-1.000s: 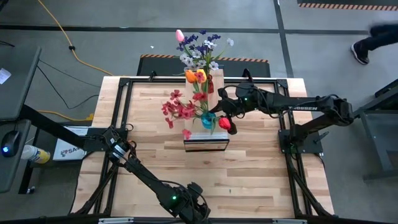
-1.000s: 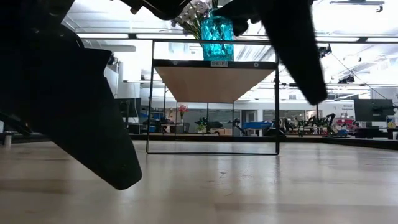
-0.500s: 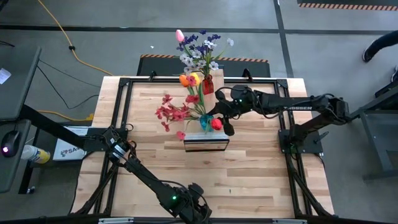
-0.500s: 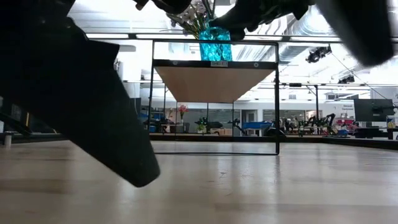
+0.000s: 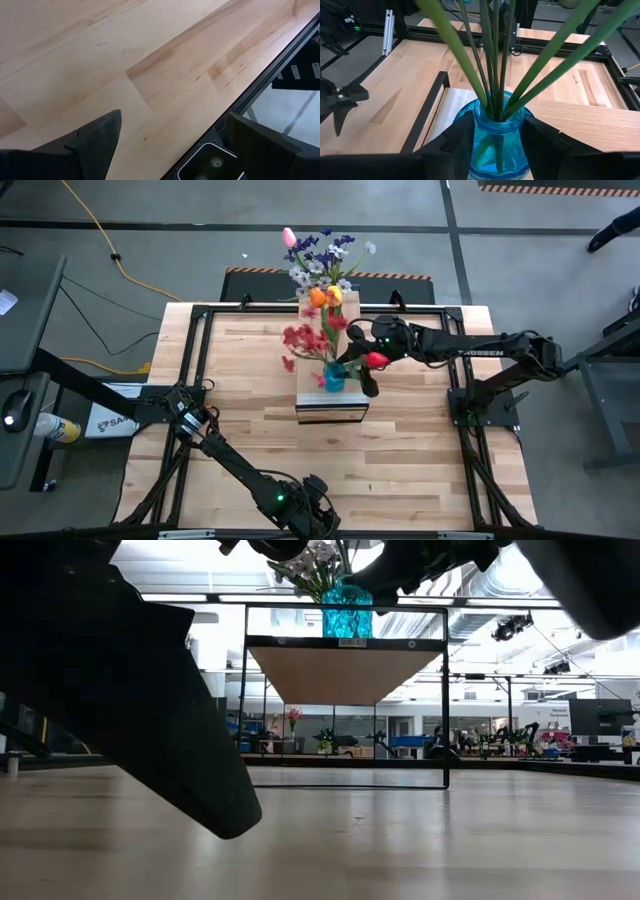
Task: Pick and place flowers into a vace then onto a shelf
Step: Put the blue vase with flowers on the shelf
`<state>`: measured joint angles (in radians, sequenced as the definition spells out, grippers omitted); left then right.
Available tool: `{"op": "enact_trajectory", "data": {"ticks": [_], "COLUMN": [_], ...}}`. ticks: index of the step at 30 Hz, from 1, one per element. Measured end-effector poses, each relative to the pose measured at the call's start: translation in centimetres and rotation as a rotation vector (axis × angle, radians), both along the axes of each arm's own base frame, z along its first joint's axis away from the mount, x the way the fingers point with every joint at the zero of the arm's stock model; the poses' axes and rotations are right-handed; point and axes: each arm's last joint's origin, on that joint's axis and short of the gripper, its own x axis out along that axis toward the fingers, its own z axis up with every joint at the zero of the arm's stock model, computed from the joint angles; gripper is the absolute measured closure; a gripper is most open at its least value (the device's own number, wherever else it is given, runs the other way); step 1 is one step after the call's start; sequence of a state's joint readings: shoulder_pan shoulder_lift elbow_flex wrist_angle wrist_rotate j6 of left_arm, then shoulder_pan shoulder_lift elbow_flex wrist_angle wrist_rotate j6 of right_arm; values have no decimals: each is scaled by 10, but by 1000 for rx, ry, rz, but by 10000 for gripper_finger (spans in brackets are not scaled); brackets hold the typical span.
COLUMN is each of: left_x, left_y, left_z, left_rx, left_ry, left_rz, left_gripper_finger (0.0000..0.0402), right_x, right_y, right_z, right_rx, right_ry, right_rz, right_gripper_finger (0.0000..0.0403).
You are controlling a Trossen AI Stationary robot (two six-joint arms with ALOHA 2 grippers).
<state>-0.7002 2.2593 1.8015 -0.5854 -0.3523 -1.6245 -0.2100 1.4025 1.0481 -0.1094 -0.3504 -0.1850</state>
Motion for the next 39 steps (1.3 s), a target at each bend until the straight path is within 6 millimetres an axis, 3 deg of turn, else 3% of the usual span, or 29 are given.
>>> {"op": "enact_trajectory", "data": {"ticks": [20, 39], "left_x": [0, 1], "left_y": [0, -1], "left_z": [0, 0], "left_rx": [-4, -7], "left_ry": [-5, -8], "left_rz": [0, 0], "left_gripper_finger": [16, 16], "right_x": [-12, -14], "right_y": [1, 0], "right_z": [4, 2], "right_rx": [-53, -55], "right_ry": [51, 78], "right_rz": [-32, -54], "right_gripper_finger": [231, 152]}}
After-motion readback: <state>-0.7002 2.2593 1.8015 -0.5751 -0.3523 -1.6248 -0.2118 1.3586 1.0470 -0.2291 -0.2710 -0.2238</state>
